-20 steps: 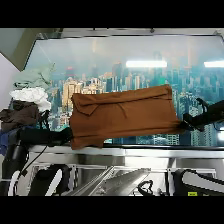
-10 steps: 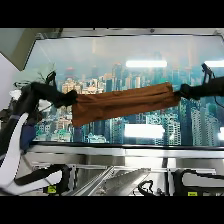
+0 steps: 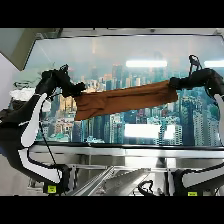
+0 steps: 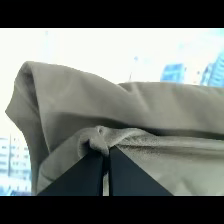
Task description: Fold the shirts.
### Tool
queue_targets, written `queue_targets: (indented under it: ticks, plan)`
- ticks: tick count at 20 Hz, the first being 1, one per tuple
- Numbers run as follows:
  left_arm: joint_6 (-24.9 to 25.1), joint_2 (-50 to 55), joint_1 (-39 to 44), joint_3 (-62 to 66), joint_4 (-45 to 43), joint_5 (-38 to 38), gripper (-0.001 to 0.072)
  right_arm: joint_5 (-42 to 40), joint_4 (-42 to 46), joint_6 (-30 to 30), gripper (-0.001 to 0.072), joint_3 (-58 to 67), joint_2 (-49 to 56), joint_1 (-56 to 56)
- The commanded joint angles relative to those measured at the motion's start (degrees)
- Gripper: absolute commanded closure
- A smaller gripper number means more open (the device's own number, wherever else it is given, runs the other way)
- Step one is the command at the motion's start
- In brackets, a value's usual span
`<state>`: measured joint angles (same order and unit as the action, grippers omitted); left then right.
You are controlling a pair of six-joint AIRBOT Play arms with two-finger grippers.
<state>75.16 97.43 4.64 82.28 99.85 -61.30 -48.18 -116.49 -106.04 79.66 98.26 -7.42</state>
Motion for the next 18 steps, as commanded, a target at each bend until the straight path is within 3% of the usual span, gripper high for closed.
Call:
queue_targets:
  ticks: [1,3,4,5,6,8,9,11,12,18]
  plan:
    - [-0.79,2.03,0.92,1.44,-1.36,0.5,0.0687,1.95,0.9,-0.72,0.0698,0.44,2.97,0.96]
    - [-0.72,1.62,0.92,1.42,-1.16,1.84,0.0687,2.14,1.9,-1.97,0.0697,0.57,3.21,0.96]
    - [-0.72,1.49,1.07,1.46,-0.72,2.12,0.0687,1.75,3.06,-1.97,0.064,0.98,3.21,0.96]
    - [-0.7,1.38,1.33,1.49,-0.35,2.43,0.0686,1.05,4.26,-1.97,0.0459,1.6,3.21,0.94]
    - [-0.61,1.38,1.92,1.7,1.07,2.67,0.0626,-0.52,6.16,-1.97,0.0307,2.71,3.21,0.96]
    - [-0.39,1.4,2.54,2.51,3.98,3.85,0.0201,-4.94,10.67,-1.95,0.0179,6.12,3.21,0.96]
    - [-0.39,1.38,3.02,3.21,5.05,4.5,0.0153,-7.37,12.68,-1.95,0.0177,8.02,3.26,0.72]
    - [-0.39,1.38,3.72,5.84,5.22,3.5,0.0156,-11.26,12.33,-1.97,0.014,10.69,3.91,-0.31]
    - [-0.39,1.38,3.69,7.65,5.25,2.08,0.0156,-13.94,10.69,-2.01,0.0064,12.39,5.14,-1.2]
    - [-0.39,1.38,3.69,21.73,5.27,-11.26,0.0156,-28.11,-11.3,-10.16,0.0064,25.03,18.32,-8.04]
